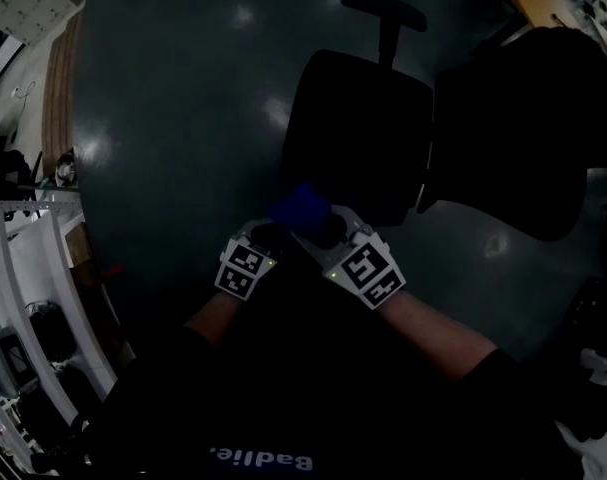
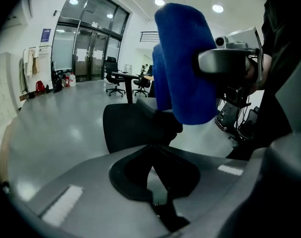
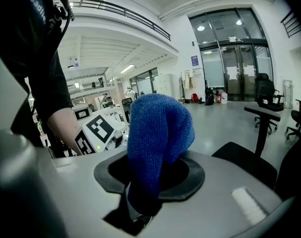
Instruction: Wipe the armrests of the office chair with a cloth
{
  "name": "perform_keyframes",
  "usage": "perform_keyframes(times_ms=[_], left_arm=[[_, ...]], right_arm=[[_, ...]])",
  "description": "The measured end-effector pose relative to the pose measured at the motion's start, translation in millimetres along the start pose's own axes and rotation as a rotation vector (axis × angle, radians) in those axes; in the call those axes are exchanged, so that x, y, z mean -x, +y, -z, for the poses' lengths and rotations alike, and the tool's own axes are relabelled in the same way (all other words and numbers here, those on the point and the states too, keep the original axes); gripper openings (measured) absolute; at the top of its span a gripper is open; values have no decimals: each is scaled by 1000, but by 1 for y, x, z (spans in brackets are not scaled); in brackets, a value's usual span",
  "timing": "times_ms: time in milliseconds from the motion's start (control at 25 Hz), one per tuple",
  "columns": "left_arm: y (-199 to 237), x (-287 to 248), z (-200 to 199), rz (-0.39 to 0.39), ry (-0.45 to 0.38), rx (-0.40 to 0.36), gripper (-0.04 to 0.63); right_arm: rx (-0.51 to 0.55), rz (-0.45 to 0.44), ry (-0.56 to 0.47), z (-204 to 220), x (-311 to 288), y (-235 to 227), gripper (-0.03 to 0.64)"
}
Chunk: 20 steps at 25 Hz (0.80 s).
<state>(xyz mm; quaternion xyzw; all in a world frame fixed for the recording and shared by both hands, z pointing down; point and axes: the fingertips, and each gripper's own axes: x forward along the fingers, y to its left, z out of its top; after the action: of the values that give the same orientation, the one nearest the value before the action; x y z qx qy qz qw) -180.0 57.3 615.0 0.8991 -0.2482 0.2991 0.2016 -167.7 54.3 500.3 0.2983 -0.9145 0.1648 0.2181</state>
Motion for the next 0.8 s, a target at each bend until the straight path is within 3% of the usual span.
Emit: perform_keyframes(times_ms=[400, 800], left_arm=[[-43, 31, -34, -99, -87, -2, 18], [-163, 33, -100, -216, -250, 43, 18]], right_arm=[[-19, 57, -108, -5, 103, -12, 135], [27, 91, -205, 28, 254, -37, 135]])
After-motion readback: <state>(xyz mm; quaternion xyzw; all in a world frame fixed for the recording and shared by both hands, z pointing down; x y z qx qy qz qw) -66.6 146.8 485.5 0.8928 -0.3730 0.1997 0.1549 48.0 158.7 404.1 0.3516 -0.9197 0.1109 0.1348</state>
